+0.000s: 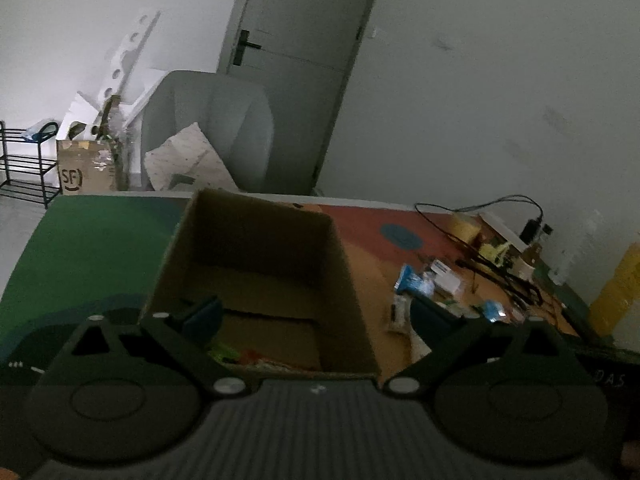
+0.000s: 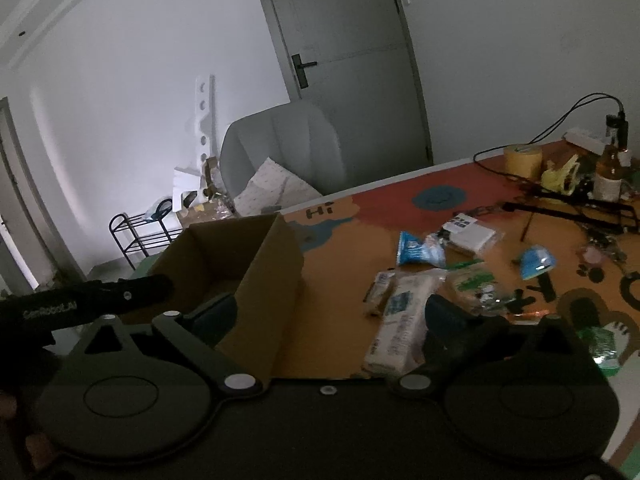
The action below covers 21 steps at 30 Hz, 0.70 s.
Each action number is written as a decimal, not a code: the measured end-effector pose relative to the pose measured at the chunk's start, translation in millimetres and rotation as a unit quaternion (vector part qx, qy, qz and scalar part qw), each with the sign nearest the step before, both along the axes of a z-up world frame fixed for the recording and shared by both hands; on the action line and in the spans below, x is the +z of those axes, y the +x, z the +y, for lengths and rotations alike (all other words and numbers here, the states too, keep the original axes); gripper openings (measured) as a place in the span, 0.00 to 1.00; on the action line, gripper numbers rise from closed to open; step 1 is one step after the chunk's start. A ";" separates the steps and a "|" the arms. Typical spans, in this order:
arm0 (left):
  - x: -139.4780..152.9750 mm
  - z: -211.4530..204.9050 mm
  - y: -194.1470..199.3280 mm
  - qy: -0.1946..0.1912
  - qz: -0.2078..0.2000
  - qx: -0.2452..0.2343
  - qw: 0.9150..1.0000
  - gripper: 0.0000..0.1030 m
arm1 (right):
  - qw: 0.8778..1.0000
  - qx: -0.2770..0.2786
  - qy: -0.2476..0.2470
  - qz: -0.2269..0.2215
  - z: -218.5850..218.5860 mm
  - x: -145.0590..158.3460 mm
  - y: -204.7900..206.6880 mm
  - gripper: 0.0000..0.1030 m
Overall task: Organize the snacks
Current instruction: 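Open the right gripper to drop the bar into the box and withdraw, then grasp the green candy bag with the right gripper while the left grasps the pink pastry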
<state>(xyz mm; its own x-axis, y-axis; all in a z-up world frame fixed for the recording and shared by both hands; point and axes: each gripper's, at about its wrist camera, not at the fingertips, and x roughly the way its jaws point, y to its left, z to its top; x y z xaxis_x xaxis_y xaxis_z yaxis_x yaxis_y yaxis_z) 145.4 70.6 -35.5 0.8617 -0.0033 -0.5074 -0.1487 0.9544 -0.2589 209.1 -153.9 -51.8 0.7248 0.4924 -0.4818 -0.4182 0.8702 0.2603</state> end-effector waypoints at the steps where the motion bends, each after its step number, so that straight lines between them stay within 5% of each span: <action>1: -0.3 -2.1 0.1 0.001 0.002 -0.002 1.000 0.97 | 1.000 -0.002 -0.001 0.001 -3.0 -0.5 -1.1 1.00; 21: -6.6 -51.5 4.2 -0.004 0.023 -0.042 0.999 1.00 | 0.999 -0.036 -0.016 0.024 -66.4 -9.6 -4.4 1.00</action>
